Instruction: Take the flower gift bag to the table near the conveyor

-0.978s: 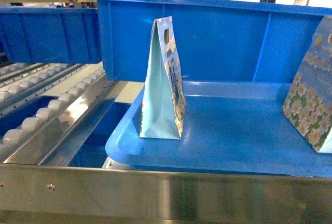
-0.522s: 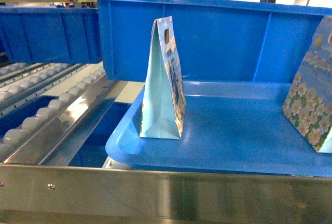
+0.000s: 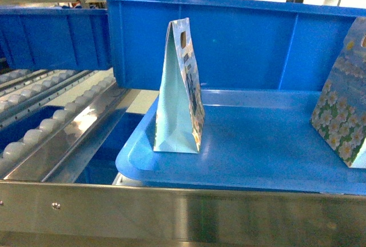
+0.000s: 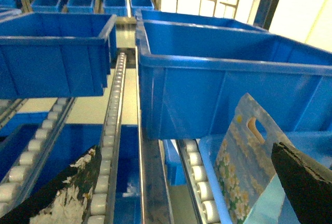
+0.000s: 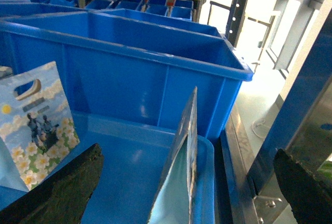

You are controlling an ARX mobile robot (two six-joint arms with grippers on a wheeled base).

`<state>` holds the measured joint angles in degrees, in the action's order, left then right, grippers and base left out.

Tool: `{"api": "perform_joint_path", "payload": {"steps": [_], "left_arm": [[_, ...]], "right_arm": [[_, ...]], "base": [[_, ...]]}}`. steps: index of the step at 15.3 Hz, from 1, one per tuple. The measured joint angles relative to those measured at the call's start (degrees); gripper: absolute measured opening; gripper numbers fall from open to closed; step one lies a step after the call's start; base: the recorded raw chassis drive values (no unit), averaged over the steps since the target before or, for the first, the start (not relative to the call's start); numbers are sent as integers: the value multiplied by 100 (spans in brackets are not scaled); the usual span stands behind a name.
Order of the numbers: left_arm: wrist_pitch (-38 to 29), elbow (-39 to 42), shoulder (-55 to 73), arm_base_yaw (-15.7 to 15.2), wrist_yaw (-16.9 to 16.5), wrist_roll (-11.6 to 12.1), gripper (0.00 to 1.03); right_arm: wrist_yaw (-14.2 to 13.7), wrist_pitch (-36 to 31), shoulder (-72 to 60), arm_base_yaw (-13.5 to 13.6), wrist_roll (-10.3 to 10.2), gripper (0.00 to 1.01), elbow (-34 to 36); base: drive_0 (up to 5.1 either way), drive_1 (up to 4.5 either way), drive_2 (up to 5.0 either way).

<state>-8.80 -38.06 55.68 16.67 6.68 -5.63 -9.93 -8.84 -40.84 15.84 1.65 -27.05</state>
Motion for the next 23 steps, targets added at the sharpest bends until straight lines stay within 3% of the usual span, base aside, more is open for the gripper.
{"api": "perform_joint_path", "payload": {"steps": [6,12,18,23], "left_arm": [[39,4,61,33,0,0,98],[39,4,61,33,0,0,98],[39,4,61,33,0,0,98],[37,4,61,33,0,0,98]], "right_arm": [[-122,90,-459,162,96,98,-122],[-157,-280,-1851,210,103,98,-850],[-31,-407,-3029,-144,-13,98,-1235],[149,-483,-3630,-393,-275,98,-1416]], "base": [[0,0,0],[0,0,0],[0,0,0],[0,0,0]]}}
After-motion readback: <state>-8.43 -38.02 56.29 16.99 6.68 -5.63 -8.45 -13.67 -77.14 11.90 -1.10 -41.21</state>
